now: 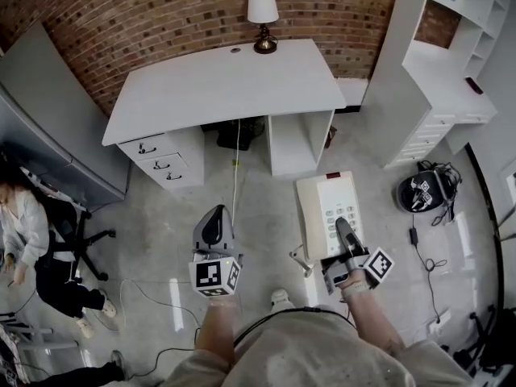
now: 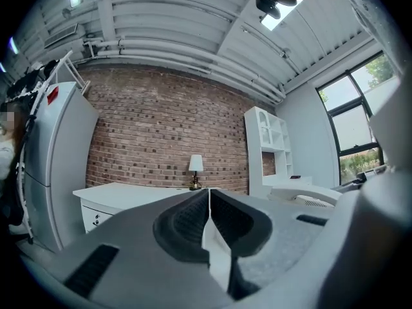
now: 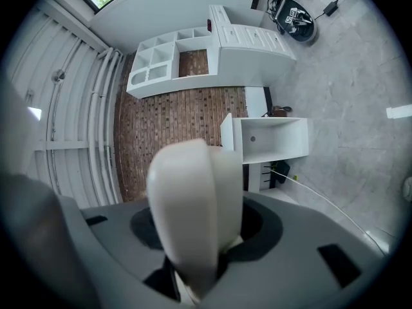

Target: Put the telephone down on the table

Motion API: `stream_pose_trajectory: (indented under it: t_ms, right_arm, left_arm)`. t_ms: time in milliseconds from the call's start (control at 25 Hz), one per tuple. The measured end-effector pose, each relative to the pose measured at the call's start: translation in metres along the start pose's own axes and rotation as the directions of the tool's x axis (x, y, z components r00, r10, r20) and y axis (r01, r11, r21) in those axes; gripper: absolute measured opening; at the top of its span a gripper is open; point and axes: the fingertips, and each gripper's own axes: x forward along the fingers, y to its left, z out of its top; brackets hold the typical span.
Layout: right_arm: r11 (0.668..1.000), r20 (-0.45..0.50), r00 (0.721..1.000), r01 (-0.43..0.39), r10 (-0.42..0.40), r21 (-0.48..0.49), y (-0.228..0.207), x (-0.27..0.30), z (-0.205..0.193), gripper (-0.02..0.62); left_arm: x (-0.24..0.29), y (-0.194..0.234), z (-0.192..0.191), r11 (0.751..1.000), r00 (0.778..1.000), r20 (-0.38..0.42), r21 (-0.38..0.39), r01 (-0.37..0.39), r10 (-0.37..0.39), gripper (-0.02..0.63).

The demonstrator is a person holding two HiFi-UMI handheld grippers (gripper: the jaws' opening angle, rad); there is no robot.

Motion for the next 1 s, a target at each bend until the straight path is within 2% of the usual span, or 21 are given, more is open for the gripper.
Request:
stream_pose_trajectory:
  t_ms: [480,1000]
  right_arm:
    - [1.000,0.001,1.000,0.015,-0.015,-0.004,-0.008,0.070,0.012,0.187]
    - [1.000,-0.019,1.000,0.015,-0.015,0.001,-0.011,0.203,0.060,0.187]
  left_arm:
    - [0.061,0.021,-0.010,0.999,1.000,-0.002,-0.025,0.029,-0.029,0.009]
    - [0.195,0.056,-0.018,1.000,0.999,-0.035,-0.026,0.014,-0.014,0.009]
